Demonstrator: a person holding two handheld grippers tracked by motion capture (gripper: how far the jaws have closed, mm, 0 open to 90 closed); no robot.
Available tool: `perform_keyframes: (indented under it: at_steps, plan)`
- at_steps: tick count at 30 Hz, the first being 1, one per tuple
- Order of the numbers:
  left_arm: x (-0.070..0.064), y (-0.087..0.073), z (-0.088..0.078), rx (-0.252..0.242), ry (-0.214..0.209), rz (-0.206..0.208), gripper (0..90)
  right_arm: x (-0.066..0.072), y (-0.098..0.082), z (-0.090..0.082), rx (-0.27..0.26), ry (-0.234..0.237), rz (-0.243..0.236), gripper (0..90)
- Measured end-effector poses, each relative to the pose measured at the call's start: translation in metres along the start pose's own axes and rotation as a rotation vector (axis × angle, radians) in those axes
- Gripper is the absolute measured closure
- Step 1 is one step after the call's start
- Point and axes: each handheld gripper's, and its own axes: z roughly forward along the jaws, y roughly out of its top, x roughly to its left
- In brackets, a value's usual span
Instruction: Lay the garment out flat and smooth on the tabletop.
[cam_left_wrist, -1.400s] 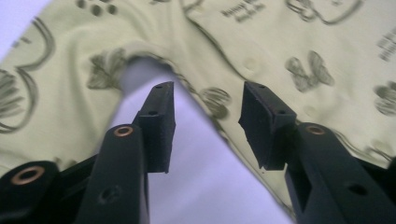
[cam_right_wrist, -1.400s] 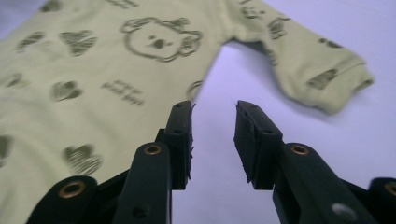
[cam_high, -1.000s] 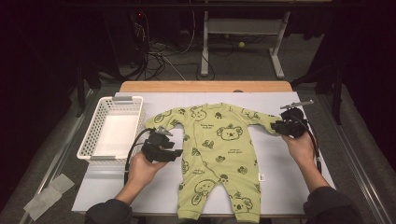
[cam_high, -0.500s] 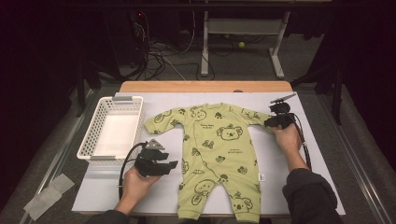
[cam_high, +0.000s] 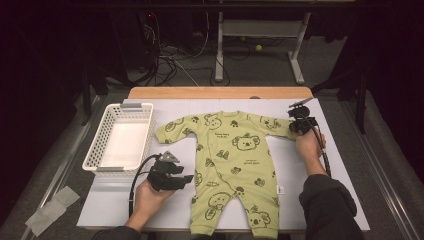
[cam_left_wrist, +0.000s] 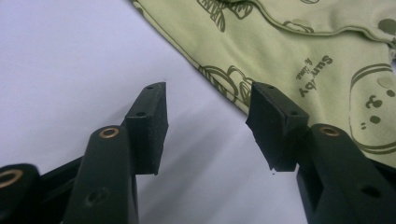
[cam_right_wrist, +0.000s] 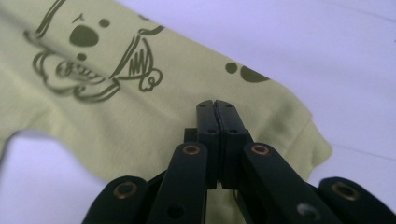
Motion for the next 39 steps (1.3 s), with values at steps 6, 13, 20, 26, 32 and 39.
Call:
perform_keyframes:
  at_steps: [6, 13, 20, 26, 32, 39]
  plan:
    - [-0.005, 0.0, 0.008, 0.039, 0.001, 0.021, 45.1, -0.007, 0.003, 0.003, -0.033, 0.006, 0.004, 82.1]
    - [-0.01, 0.0, 0.012, 0.044, 0.003, 0.022, 45.0, 0.009, -0.016, -0.039, -0.118, 0.082, -0.061, 73.7]
    - [-0.023, 0.0, 0.015, 0.058, 0.0, 0.075, 45.0, 0.045, -0.074, -0.077, -0.09, 0.224, -0.19, 66.7]
    - [-0.025, 0.001, 0.017, 0.059, -0.004, 0.077, 45.1, 0.07, -0.108, -0.08, -0.07, 0.362, -0.198, 59.8]
    - [-0.031, 0.002, 0.019, 0.062, 0.024, 0.107, 53.3, 0.084, -0.119, -0.074, -0.052, 0.345, -0.247, 81.5]
    - [-0.032, 0.004, 0.021, 0.072, 0.01, 0.128, 61.6, 0.077, -0.126, -0.075, -0.057, 0.373, -0.226, 84.7]
